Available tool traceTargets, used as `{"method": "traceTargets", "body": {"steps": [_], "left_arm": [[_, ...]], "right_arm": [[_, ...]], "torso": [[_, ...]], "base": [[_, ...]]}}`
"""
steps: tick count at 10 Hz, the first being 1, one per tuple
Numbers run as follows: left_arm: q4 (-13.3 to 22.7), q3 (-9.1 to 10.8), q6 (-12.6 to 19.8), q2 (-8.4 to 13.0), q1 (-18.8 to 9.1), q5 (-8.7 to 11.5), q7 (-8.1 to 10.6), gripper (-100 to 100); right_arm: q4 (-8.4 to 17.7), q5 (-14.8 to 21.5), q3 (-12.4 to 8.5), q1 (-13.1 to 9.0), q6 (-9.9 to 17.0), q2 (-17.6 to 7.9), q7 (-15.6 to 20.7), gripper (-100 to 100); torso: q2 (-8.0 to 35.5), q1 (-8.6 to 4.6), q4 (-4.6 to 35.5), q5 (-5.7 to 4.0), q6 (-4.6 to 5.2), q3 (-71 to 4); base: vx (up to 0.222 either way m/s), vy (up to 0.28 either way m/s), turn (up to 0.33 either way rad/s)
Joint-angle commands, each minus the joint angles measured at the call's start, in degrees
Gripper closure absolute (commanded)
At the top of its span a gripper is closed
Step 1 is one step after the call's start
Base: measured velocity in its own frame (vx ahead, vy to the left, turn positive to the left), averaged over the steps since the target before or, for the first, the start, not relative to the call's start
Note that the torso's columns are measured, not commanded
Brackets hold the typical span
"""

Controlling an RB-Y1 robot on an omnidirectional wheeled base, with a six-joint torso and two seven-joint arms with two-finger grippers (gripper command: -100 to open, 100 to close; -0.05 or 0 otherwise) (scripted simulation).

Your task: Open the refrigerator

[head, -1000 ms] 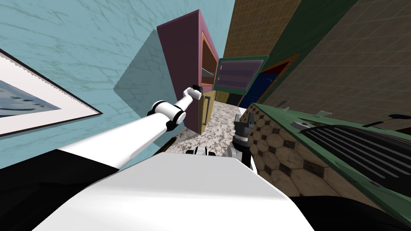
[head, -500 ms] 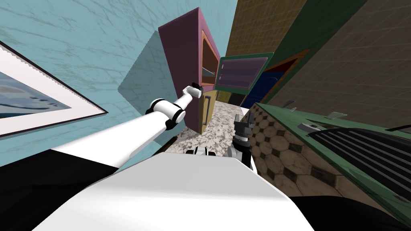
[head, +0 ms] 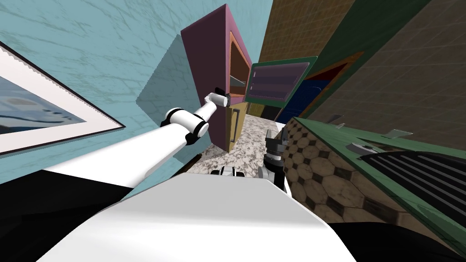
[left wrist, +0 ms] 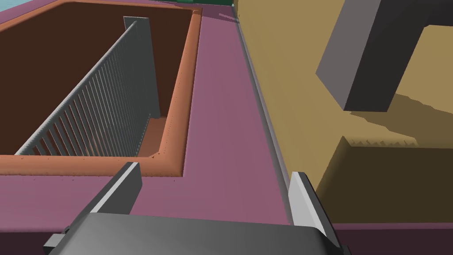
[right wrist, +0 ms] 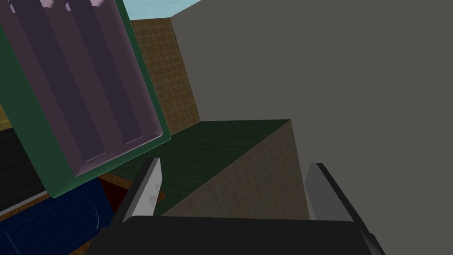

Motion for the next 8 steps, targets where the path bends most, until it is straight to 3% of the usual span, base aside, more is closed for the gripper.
{"method": "traceTargets", "body": {"steps": [1, 2, 3, 8], "left_arm": [[-0.47, -0.57, 0.58, 0.65, -0.83, 2.47, -1.35, -100], [0.59, -0.48, -0.07, 0.5, -1.25, 2.43, -1.54, -100], [0.45, -0.5, 0.06, 0.52, -1.21, 2.45, -1.54, 0], [0.46, -0.5, 0.05, 0.51, -1.21, 2.45, -1.54, 0]], "right_arm": [[0.0, 0.0, 0.0, 0.0, 0.0, 0.0, 0.0, 0], [0.0, 0.0, 0.0, -0.01, 0.0, 0.0, 0.0, 0], [0.0, 0.0, 0.0, -0.01, 0.0, 0.0, 0.0, 0], [0.0, 0.0, 0.0, -0.02, 0.0, 0.0, 0.0, 0]], "torso": [[0.23, 0.01, -0.02, 0.01, 0.0, 0.15], [0.43, 0.05, 0.03, 0.02, 0.0, 0.29], [0.5, 0.12, 0.06, 0.04, -0.01, 0.34], [0.3, 0.04, -0.01, 0.02, -0.02, 0.2]], "base": [[0.022, -0.036, 0.026], [0.009, -0.014, 0.0], [0.0, 0.0, 0.0], [0.0, 0.0, 0.0]]}}
